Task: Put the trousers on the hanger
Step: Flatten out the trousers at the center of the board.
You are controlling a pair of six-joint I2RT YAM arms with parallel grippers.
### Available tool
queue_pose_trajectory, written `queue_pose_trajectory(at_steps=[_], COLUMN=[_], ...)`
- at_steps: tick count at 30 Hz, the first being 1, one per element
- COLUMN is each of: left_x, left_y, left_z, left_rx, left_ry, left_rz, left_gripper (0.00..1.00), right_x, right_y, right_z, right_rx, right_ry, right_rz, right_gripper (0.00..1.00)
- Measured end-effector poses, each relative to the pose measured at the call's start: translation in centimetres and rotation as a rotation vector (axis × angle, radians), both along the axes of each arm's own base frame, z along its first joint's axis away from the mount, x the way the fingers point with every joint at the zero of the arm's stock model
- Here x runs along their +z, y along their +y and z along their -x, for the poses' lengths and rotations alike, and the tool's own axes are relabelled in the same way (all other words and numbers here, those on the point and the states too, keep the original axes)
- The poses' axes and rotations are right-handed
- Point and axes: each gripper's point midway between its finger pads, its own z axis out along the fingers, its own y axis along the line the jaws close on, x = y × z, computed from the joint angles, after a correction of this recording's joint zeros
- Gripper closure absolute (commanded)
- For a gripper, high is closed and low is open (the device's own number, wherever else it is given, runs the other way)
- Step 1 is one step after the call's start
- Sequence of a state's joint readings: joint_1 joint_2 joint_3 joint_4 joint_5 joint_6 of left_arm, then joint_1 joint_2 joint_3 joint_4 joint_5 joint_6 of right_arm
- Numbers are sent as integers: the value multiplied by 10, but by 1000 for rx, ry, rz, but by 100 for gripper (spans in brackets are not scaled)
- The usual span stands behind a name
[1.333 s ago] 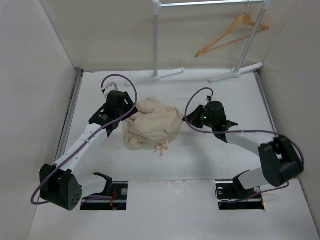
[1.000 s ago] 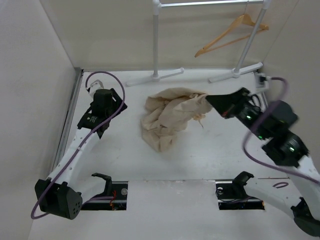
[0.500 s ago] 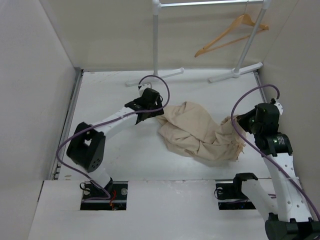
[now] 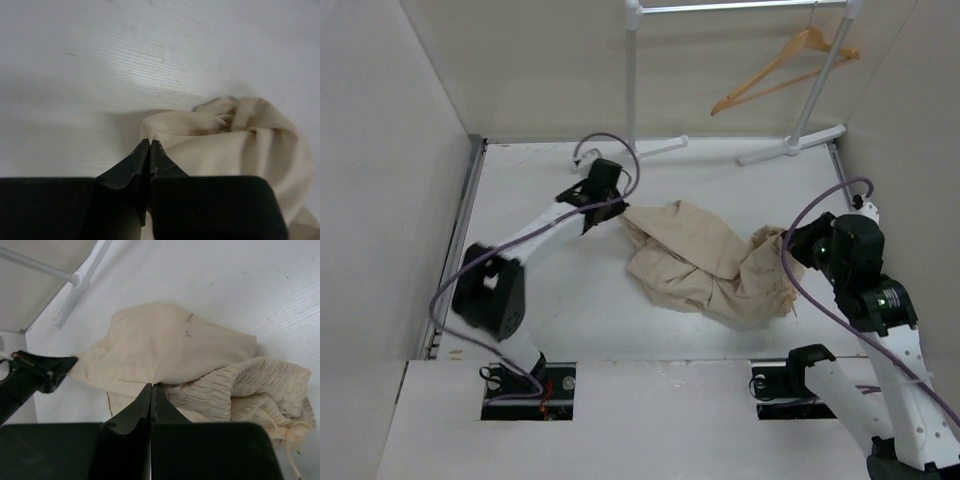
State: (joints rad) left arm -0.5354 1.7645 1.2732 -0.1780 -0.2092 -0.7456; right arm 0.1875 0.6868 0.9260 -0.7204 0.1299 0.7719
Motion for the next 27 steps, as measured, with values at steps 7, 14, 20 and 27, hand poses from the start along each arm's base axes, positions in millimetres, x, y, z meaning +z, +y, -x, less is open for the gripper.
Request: queue_pose_trajectory(at_steps=[7,14,20,27], left_x=[316,465,338,91], left_y=[192,234,231,230], left_z=[74,174,101,39], left_rx=[421,478,468,416], left_ry=[-653,-1002,-655,-26], left_rz=[154,206,-2,-253], left_gripper=[98,97,97,95], right_x=[143,278,235,14], right_y=[19,2,17,18], right_z=[49,127,100,11], right_rx=[145,199,213,82], right_ry=[-310,-653,-576,-13], right_rz=[-57,-171,-181,-19], right_gripper=[100,100,100,100])
